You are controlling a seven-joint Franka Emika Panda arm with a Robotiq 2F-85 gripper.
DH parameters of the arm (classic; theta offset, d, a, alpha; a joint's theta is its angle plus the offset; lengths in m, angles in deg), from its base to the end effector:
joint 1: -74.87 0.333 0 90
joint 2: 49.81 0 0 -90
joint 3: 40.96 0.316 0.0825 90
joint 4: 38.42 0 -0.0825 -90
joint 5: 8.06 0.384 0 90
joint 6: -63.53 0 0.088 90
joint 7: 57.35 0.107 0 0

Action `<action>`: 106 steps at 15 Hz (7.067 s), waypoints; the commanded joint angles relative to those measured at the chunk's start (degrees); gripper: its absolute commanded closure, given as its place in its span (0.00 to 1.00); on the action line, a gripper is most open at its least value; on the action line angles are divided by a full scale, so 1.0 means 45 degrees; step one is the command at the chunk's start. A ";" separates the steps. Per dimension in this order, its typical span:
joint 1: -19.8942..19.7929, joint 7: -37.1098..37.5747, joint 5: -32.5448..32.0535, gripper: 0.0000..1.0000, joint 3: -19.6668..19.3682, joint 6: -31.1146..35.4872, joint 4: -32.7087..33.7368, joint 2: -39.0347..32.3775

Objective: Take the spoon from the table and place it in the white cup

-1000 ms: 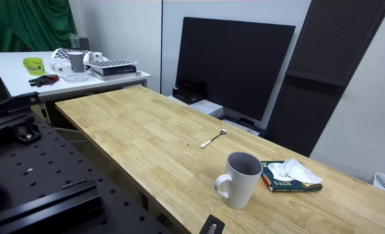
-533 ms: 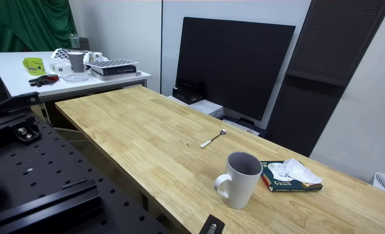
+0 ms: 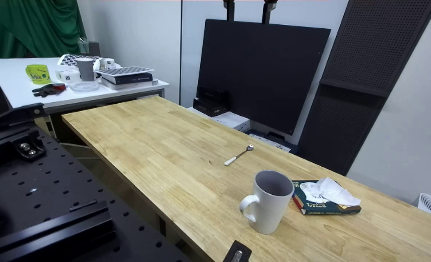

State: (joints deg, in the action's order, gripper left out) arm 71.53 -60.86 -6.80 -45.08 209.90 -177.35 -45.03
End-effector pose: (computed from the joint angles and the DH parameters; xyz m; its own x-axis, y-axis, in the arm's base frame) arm 0.4933 -0.0649 0.3604 0.9735 -0.0852 0.2121 -0.0853 -0.9963 -0.0088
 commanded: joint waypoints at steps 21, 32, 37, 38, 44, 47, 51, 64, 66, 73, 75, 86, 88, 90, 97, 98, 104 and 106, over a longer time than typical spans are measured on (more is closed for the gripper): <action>-0.0052 0.0070 -0.0002 0.00 0.0196 -0.0510 0.3314 -0.3815; -0.0033 0.0243 0.0024 0.00 0.0186 -0.0312 0.3272 -0.3850; -0.0053 0.0246 0.0295 0.00 0.0233 -0.0332 0.3242 -0.3841; -0.0078 0.0134 0.0408 0.00 0.0269 -0.0409 0.3252 -0.3835; -0.0240 -0.0230 0.0661 0.00 0.0287 0.0077 0.3805 -0.5027; -0.0392 -0.0323 0.0769 0.00 0.0278 0.0517 0.3854 -0.5830; -0.0568 -0.0168 0.0457 0.00 0.0158 0.0486 0.4368 -0.7260; -0.0779 -0.0822 0.0507 0.00 0.0625 0.1946 0.4915 -0.8985; -0.0790 -0.0876 0.0517 0.00 0.0754 0.2218 0.4943 -0.9277; -0.0641 -0.0769 0.0356 0.00 0.0908 0.2877 0.5251 -1.0431; -0.0502 -0.0533 0.0304 0.00 0.0749 0.3061 0.5424 -1.0705; -0.0423 -0.0583 0.0235 0.00 0.0653 0.3015 0.5216 -1.0548; -0.0418 -0.0581 0.0233 0.00 0.0642 0.3015 0.5230 -1.0559; -0.0417 -0.0580 0.0232 0.00 0.0639 0.3015 0.5242 -1.0570; -0.0834 -0.0831 0.0388 0.00 0.1016 0.4117 0.5947 -1.1473; -0.0891 -0.0869 0.0381 0.00 0.1077 0.4243 0.6080 -1.1652; -0.0873 -0.0808 0.0280 0.00 0.1098 0.4285 0.6984 -1.2688; -0.0835 -0.0756 0.0276 0.00 0.1065 0.4198 0.7304 -1.3029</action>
State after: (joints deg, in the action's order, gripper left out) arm 69.32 -64.38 -4.76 -41.34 229.04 -150.37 -98.12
